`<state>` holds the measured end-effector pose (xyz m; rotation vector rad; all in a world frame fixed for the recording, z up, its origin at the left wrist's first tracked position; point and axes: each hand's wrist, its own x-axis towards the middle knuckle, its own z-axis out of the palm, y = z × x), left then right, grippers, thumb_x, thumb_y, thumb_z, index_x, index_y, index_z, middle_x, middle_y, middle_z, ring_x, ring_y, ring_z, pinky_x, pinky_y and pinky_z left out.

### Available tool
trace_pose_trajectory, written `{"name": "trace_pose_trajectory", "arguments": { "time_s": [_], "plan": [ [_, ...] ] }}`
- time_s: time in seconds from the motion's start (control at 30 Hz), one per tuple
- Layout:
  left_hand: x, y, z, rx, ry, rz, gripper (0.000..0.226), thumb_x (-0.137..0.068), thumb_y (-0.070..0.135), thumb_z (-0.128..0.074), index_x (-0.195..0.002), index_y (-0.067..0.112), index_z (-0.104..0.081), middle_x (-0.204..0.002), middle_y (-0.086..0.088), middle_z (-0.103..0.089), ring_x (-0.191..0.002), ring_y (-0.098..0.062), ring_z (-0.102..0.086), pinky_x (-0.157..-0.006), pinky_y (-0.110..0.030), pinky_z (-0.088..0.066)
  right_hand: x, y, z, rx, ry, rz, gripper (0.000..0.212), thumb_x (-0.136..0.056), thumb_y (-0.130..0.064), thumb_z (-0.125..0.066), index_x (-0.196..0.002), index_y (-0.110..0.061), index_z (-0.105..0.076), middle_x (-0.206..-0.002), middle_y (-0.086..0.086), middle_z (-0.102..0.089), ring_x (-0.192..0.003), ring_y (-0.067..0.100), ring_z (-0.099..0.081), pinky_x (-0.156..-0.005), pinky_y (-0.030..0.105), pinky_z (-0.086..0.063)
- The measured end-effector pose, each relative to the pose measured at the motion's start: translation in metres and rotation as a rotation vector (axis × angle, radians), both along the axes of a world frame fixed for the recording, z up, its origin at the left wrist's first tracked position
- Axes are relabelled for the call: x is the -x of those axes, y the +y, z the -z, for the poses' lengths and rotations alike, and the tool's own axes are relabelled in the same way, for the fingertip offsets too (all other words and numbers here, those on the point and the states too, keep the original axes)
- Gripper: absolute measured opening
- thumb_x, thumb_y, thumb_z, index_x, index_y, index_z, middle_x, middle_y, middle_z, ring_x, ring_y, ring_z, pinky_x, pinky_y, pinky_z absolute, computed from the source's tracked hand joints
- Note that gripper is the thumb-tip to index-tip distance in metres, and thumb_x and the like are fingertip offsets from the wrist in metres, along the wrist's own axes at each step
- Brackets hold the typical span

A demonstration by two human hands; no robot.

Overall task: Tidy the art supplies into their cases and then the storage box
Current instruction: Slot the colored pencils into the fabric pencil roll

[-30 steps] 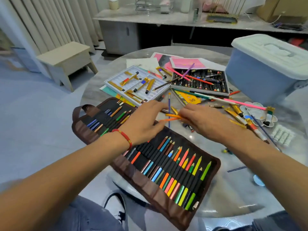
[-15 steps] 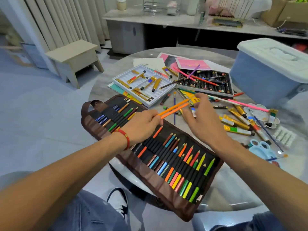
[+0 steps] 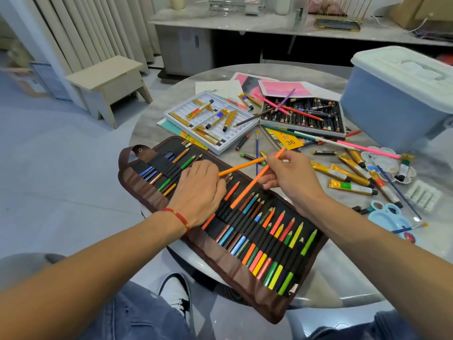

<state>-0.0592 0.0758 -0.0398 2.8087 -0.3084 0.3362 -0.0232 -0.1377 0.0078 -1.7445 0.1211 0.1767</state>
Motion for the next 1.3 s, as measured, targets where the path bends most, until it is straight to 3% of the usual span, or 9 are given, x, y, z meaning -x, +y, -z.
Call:
{"name": "trace_pose_trajectory", "arguments": {
  "time_s": [0.13, 0.37, 0.6, 0.73, 0.83, 0.97, 1.07, 1.17, 1.3],
  "plan": [
    [0.004, 0.004, 0.03, 0.007, 0.021, -0.018, 0.018, -0.1, 0.034, -0.04, -0.104, 0.017, -0.046, -0.123, -0.004, -0.048, -0.118, -0.023, -0.043, -0.104, -0.042, -0.037, -0.002, 0.001, 0.009, 0.11, -0.068, 0.015, 0.016, -0.105, -0.018, -0.052, -0.117, -0.009, -0.049, -0.073, 0.015, -0.072, -0.064, 0.033, -0.073, -0.07, 0.052, -0.062],
    [0.003, 0.002, 0.036, -0.012, 0.016, -0.068, 0.024, -0.101, 0.036, -0.038, -0.111, 0.017, -0.048, -0.127, -0.004, -0.048, -0.12, -0.022, -0.043, -0.107, -0.042, -0.037, -0.014, 0.0, 0.024, 0.154, -0.03, 0.043, 0.009, -0.104, -0.016, -0.053, -0.109, -0.011, -0.048, -0.071, 0.018, -0.071, -0.062, 0.034, -0.072, -0.07, 0.056, -0.061],
    [0.002, 0.0, 0.037, -0.029, 0.02, -0.087, 0.024, -0.101, 0.036, -0.038, -0.111, 0.017, -0.049, -0.128, -0.004, -0.048, -0.121, -0.022, -0.043, -0.107, -0.042, -0.037, -0.024, 0.0, 0.027, 0.24, 0.029, 0.014, 0.039, -0.101, -0.016, -0.059, -0.131, -0.019, -0.033, -0.073, 0.017, -0.073, -0.057, 0.027, -0.067, -0.054, 0.034, -0.054],
    [0.003, 0.001, 0.037, -0.028, 0.018, -0.091, 0.02, -0.101, 0.035, -0.039, -0.106, 0.018, -0.048, -0.127, -0.002, -0.048, -0.12, -0.021, -0.043, -0.105, -0.04, -0.036, -0.023, 0.005, 0.028, 0.287, 0.02, 0.008, 0.036, -0.101, -0.02, -0.061, -0.127, -0.016, -0.037, -0.071, 0.014, -0.073, -0.051, 0.022, -0.063, -0.048, 0.031, -0.047],
    [0.003, 0.001, 0.037, -0.028, 0.016, -0.088, 0.021, -0.101, 0.035, -0.039, -0.107, 0.018, -0.048, -0.126, -0.002, -0.047, -0.119, -0.021, -0.043, -0.105, -0.04, -0.036, -0.02, 0.008, 0.028, 0.283, 0.056, 0.005, 0.042, -0.102, -0.031, -0.056, -0.137, -0.02, -0.034, -0.075, 0.014, -0.073, -0.056, 0.021, -0.065, -0.052, 0.032, -0.047],
    [0.002, 0.001, 0.038, -0.021, 0.016, -0.09, 0.023, -0.101, 0.035, -0.038, -0.11, 0.017, -0.048, -0.126, -0.002, -0.047, -0.119, -0.021, -0.043, -0.105, -0.04, -0.037, -0.021, 0.01, 0.023, 0.25, 0.18, -0.002, 0.054, -0.102, -0.034, -0.052, -0.15, -0.025, -0.028, -0.086, 0.014, -0.063, -0.064, 0.021, -0.05, -0.043, 0.028, -0.035],
    [0.001, 0.001, 0.04, -0.02, 0.021, -0.097, 0.023, -0.101, 0.035, -0.038, -0.111, 0.017, -0.048, -0.127, -0.003, -0.047, -0.119, -0.022, -0.044, -0.105, -0.041, -0.037, -0.026, 0.007, 0.021, 0.305, 0.224, -0.02, 0.049, -0.099, -0.027, -0.053, -0.145, -0.018, -0.038, -0.081, 0.008, -0.052, -0.064, 0.021, -0.042, -0.045, 0.03, -0.031],
    [0.0, 0.003, 0.04, 0.005, 0.034, -0.102, 0.022, -0.1, 0.036, -0.037, -0.108, 0.018, -0.047, -0.127, -0.003, -0.047, -0.12, -0.022, -0.044, -0.105, -0.041, -0.037, -0.026, 0.008, 0.019, 0.328, 0.188, -0.008, 0.033, -0.096, -0.02, -0.055, -0.128, -0.013, -0.056, -0.08, 0.009, -0.057, -0.063, 0.023, -0.043, -0.045, 0.031, -0.032],
    [0.0, 0.002, 0.039, 0.011, 0.034, -0.101, 0.023, -0.099, 0.037, -0.036, -0.108, 0.018, -0.047, -0.126, -0.002, -0.048, -0.118, -0.022, -0.044, -0.105, -0.041, -0.038, -0.02, 0.008, 0.015, 0.379, 0.148, -0.019, 0.037, -0.095, -0.02, -0.056, -0.132, -0.017, -0.054, -0.091, 0.009, -0.066, -0.067, 0.022, -0.053, -0.05, 0.032, -0.039]
  ]
}}
